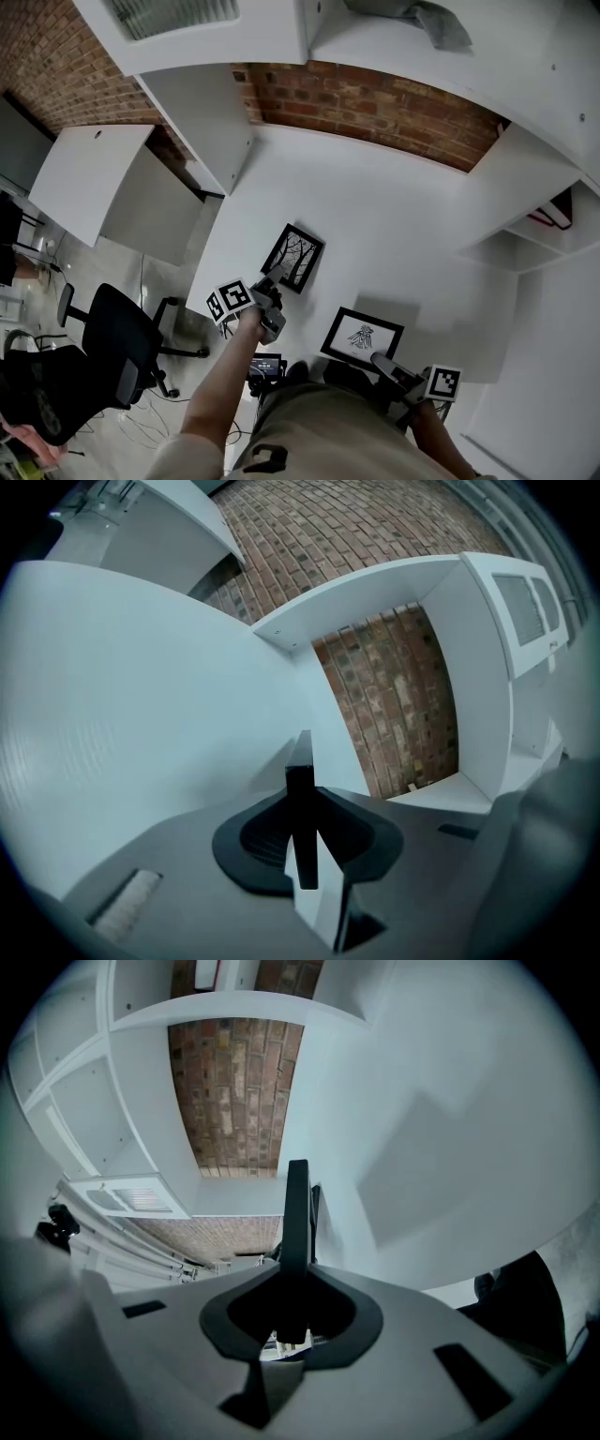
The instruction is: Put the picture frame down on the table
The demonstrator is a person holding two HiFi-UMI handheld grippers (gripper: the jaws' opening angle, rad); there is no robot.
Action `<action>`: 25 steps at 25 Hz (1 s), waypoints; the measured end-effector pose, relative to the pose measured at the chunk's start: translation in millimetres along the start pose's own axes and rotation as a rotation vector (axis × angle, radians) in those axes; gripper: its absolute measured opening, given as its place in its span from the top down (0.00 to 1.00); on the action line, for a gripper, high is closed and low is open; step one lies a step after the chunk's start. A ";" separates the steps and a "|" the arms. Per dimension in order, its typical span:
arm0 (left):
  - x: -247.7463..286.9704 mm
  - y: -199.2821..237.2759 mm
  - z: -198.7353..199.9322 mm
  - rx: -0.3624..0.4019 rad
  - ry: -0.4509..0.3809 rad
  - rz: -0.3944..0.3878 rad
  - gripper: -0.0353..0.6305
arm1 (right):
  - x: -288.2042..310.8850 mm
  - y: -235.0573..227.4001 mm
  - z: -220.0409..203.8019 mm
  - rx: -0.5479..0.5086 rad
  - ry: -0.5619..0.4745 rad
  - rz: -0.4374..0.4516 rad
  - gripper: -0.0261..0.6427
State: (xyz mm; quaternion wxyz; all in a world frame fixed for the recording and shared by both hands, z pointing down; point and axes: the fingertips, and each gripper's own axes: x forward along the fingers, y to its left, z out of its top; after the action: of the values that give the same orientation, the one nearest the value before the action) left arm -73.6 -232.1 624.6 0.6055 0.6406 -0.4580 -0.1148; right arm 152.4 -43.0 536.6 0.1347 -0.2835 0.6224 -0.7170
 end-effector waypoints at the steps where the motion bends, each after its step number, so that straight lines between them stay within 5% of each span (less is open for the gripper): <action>1: 1.1 2.6 0.0 0.006 0.006 0.014 0.85 | 0.4 -0.5 0.0 0.000 0.001 -0.003 0.91; 25: 13.3 39.6 7.9 0.146 0.097 0.270 0.74 | 18.1 -3.3 2.2 -0.011 0.012 -0.024 0.91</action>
State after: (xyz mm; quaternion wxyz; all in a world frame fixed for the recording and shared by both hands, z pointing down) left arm -89.6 -241.0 663.0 0.5886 0.6203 -0.5173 0.0326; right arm 139.6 -54.1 544.3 0.1207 -0.2875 0.6235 -0.7170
